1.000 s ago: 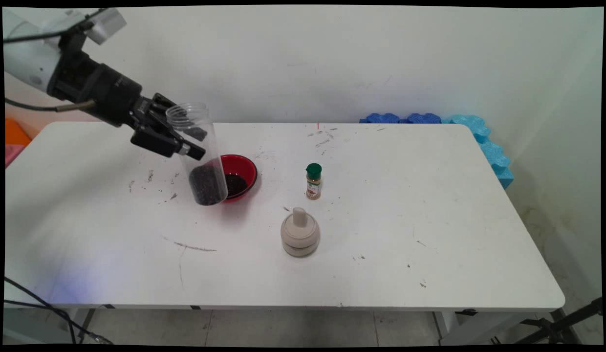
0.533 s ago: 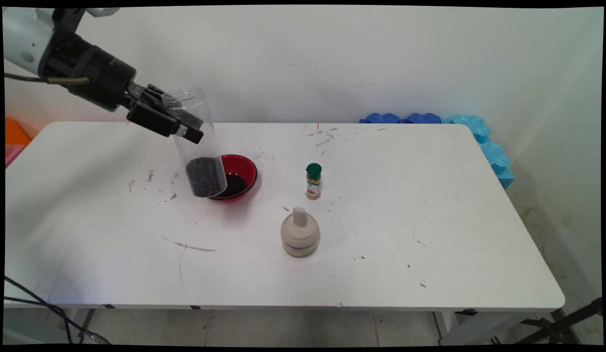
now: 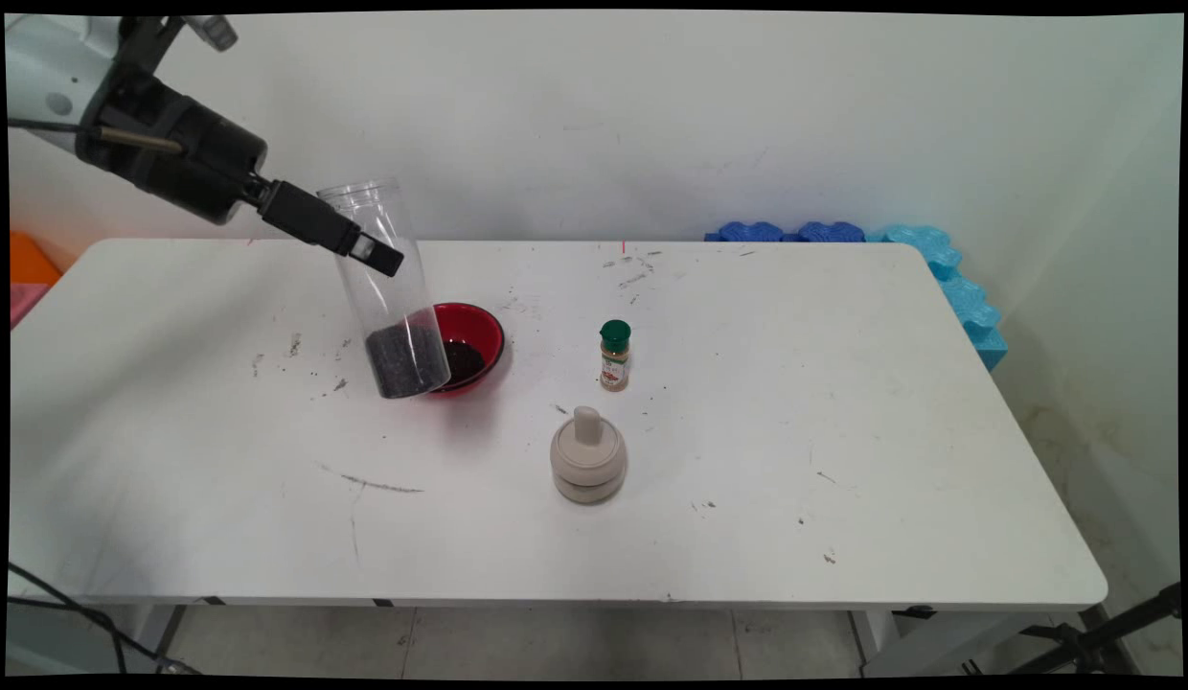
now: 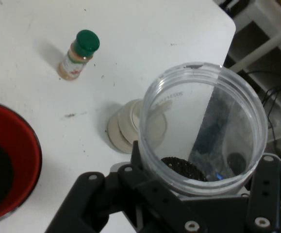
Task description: Pour the black seasoning powder in the red bowl
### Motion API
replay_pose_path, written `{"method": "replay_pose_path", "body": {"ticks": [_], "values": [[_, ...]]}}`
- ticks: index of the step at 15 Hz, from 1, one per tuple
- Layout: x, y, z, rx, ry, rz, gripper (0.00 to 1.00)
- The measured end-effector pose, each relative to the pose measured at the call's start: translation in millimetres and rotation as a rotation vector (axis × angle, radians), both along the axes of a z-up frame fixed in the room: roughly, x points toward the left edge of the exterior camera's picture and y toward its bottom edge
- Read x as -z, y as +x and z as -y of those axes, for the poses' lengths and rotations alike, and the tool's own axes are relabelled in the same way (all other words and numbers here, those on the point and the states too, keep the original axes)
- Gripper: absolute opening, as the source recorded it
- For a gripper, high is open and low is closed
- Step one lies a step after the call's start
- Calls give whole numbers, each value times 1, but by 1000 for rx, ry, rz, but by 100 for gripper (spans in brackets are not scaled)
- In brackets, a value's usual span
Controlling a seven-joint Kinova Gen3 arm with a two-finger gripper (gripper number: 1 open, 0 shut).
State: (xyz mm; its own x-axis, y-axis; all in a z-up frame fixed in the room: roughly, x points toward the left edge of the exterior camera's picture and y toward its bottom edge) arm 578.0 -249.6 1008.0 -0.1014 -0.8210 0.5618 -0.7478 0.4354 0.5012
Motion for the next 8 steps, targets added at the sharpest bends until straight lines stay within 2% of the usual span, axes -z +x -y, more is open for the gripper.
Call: {"method": "replay_pose_path", "body": {"ticks": [3,8], "values": [[5,3,0,-61,66,-42,0],[11,6,0,-124,154,-107,0]]}}
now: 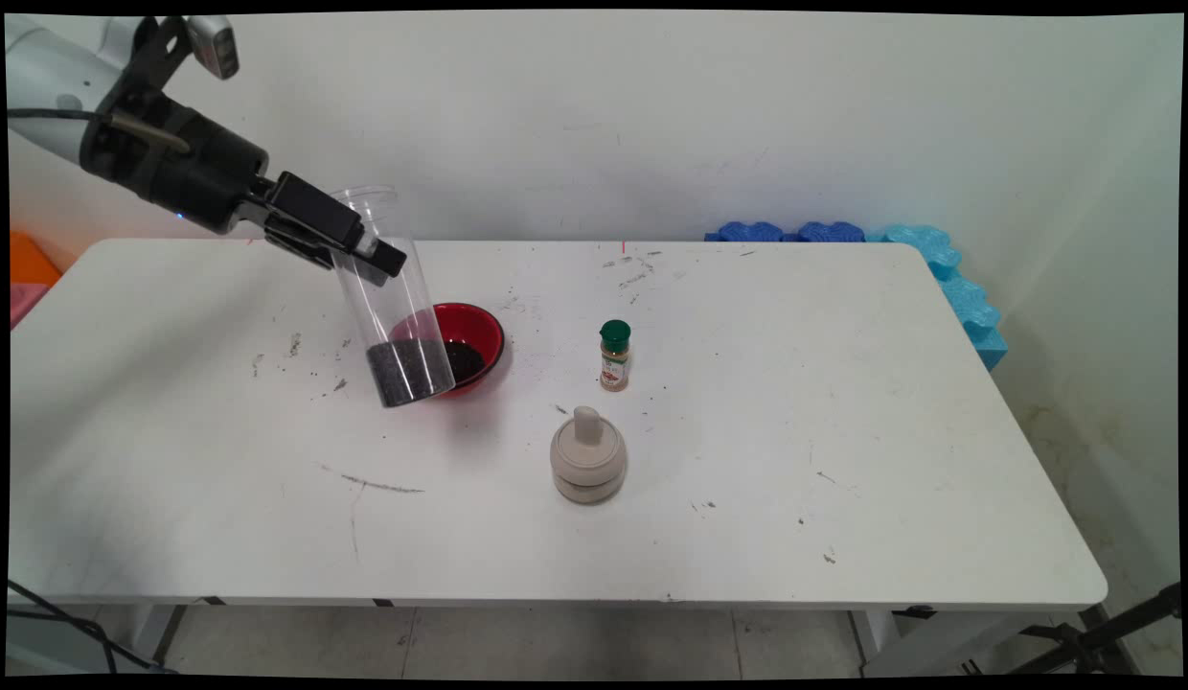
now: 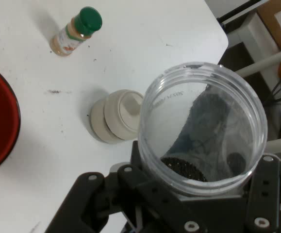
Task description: Pour the black seasoning powder in the red bowl
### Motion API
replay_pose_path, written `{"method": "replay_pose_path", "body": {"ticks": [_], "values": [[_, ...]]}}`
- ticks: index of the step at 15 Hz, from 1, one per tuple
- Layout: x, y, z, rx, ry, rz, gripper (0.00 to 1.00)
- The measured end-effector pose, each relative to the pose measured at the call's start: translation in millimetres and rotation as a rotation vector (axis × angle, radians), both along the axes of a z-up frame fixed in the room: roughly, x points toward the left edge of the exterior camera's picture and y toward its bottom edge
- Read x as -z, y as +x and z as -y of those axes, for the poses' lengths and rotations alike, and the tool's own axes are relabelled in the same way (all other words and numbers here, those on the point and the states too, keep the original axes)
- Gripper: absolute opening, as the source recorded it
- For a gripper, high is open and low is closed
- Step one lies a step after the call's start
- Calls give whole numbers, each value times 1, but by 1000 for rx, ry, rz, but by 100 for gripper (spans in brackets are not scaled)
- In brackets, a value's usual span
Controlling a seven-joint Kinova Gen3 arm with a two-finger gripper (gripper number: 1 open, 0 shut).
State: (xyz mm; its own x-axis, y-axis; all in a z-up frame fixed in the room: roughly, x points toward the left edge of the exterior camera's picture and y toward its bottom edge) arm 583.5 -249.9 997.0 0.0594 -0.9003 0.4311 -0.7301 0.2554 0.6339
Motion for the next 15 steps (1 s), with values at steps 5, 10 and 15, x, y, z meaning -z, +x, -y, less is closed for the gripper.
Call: {"method": "replay_pose_path", "body": {"ticks": [5,10,15], "values": [[7,0,0,-84,118,-89,0],[15,0,6,-189,230,-171,0],[23,2,12,-273,308,-221,0]]}}
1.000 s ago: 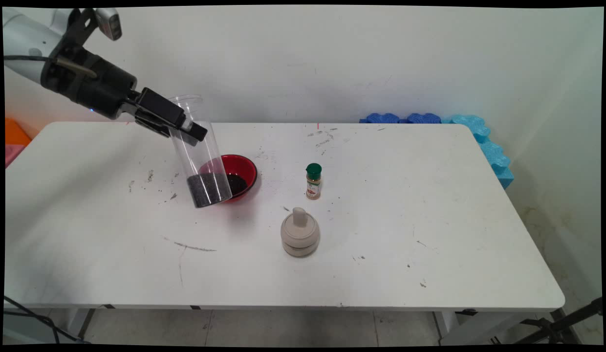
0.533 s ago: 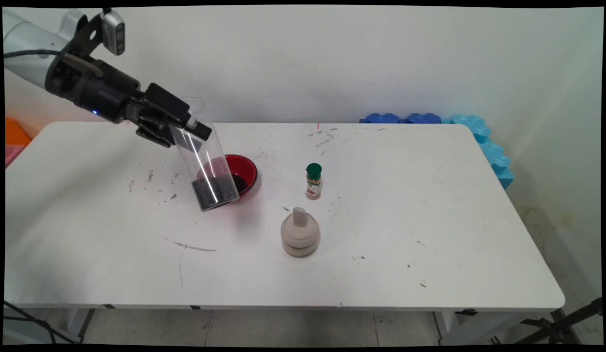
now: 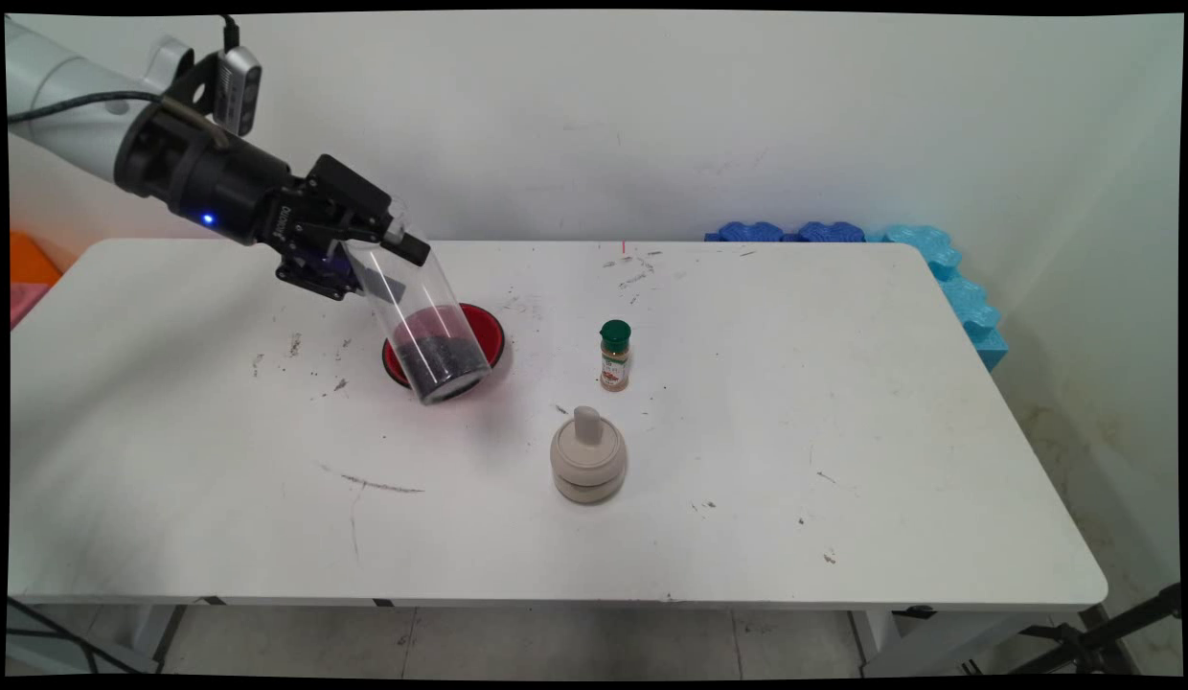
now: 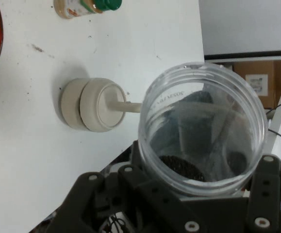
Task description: Pour the black seasoning powder in the red bowl
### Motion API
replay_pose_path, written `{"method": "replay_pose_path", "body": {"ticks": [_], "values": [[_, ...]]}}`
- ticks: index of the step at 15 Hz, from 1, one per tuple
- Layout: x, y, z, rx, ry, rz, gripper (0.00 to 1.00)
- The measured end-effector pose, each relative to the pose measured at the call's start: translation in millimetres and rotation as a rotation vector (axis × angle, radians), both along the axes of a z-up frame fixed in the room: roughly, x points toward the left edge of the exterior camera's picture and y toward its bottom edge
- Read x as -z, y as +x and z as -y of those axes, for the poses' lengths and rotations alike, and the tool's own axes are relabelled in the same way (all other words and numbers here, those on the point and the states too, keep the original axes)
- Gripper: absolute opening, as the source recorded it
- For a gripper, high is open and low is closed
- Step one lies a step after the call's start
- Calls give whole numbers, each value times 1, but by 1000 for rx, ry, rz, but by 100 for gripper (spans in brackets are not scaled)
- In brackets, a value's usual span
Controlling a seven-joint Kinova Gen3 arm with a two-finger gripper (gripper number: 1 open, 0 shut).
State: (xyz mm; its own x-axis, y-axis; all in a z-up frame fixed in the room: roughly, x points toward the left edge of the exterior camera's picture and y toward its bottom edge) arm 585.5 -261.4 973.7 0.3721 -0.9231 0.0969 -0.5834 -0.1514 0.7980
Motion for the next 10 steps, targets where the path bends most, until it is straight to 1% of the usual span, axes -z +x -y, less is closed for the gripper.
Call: {"method": "replay_pose_path", "body": {"ticks": [4,10], "values": [[7,1,6,-63,54,-34,0],[17,6,10,-184,185,-101,0]]}}
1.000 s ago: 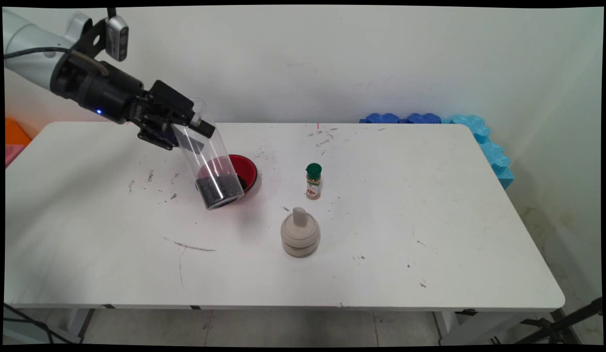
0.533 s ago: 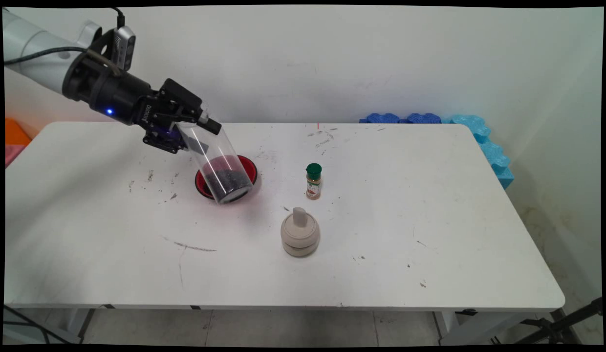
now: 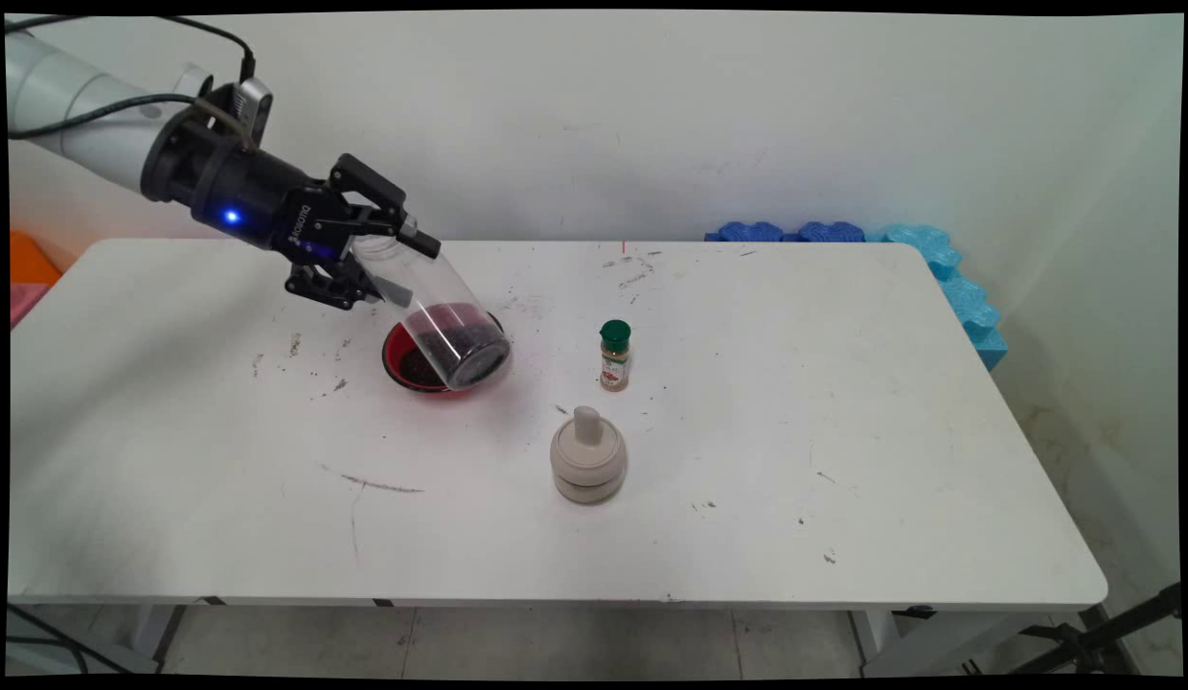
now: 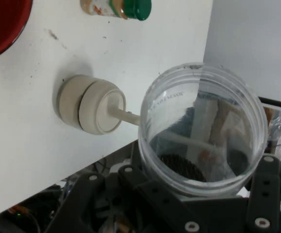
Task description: Pour the black seasoning powder in the red bowl
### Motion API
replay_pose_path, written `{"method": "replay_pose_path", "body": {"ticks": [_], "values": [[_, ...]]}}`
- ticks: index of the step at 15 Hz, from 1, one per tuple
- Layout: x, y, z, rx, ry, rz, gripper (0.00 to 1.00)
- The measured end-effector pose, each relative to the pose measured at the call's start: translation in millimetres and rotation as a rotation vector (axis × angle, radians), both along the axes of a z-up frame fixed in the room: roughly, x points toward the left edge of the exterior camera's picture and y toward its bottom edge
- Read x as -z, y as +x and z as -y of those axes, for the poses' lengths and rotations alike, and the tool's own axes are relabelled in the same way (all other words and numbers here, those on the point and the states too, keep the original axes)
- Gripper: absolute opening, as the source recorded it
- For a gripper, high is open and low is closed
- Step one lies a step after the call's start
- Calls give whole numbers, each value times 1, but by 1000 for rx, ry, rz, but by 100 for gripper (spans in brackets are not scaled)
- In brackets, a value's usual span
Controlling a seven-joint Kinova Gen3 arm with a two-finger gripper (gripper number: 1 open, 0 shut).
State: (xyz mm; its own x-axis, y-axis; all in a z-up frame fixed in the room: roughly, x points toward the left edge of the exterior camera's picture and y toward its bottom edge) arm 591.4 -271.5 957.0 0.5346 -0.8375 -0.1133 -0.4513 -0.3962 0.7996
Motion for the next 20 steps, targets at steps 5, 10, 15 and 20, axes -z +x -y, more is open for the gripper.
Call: {"method": "replay_pose_path", "body": {"ticks": [5,10,15,20], "values": [[7,2,2,-93,103,-59,0],[13,4,4,-169,194,-114,0],[18,5,6,-236,271,-176,0],[23,8,8,-295,334,-233,0]]}}
